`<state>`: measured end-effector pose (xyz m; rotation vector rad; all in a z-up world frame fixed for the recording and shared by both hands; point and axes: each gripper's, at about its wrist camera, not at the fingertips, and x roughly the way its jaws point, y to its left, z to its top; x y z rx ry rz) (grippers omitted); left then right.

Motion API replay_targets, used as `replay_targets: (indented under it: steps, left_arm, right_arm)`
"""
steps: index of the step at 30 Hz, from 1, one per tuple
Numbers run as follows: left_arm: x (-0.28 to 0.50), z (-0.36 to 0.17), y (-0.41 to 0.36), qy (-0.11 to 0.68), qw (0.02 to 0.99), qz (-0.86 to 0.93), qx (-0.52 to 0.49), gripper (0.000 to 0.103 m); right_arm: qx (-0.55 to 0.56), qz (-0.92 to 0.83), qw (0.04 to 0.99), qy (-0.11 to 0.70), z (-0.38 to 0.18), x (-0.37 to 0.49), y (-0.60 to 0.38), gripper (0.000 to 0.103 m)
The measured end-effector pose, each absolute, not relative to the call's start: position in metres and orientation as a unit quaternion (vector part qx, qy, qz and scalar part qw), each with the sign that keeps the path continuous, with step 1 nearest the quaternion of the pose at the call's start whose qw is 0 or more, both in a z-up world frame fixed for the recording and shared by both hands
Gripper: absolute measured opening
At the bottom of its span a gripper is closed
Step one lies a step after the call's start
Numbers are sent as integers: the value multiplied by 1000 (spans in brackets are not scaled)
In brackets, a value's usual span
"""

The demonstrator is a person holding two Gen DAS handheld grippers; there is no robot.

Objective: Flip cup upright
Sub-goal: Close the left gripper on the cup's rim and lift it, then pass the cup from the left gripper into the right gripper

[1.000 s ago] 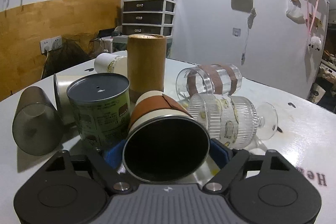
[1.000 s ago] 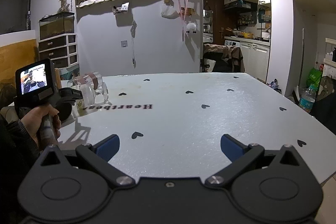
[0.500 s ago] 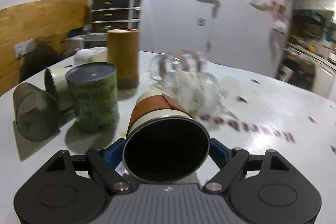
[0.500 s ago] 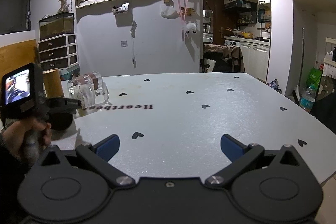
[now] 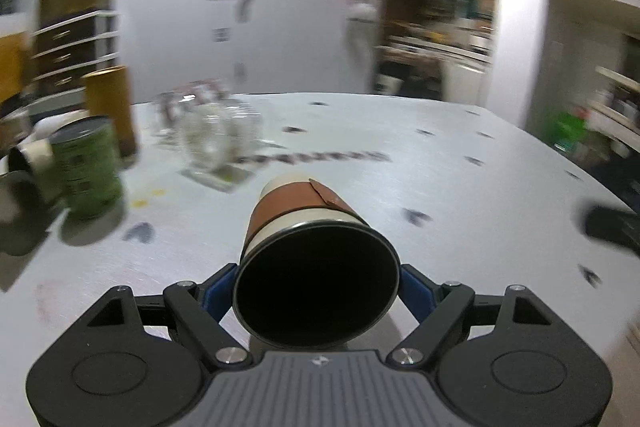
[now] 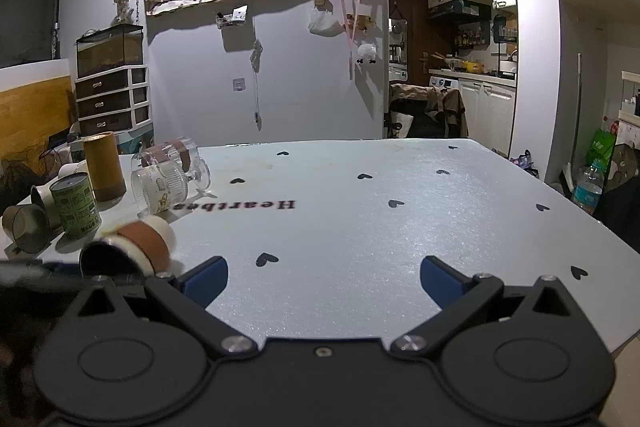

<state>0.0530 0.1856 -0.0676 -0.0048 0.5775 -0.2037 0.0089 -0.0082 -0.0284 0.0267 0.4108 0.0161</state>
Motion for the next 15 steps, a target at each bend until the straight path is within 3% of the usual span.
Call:
replay_targets:
  steps: [8, 15]
  left_arm:
    - [10, -75, 175, 273, 940, -204, 26, 84]
    - [0, -79, 169, 259, 942, -210, 47, 87]
  right_arm:
    - [23, 33, 975, 218, -28, 30, -7, 103]
    - [43, 104, 953, 280, -30, 98, 23, 103]
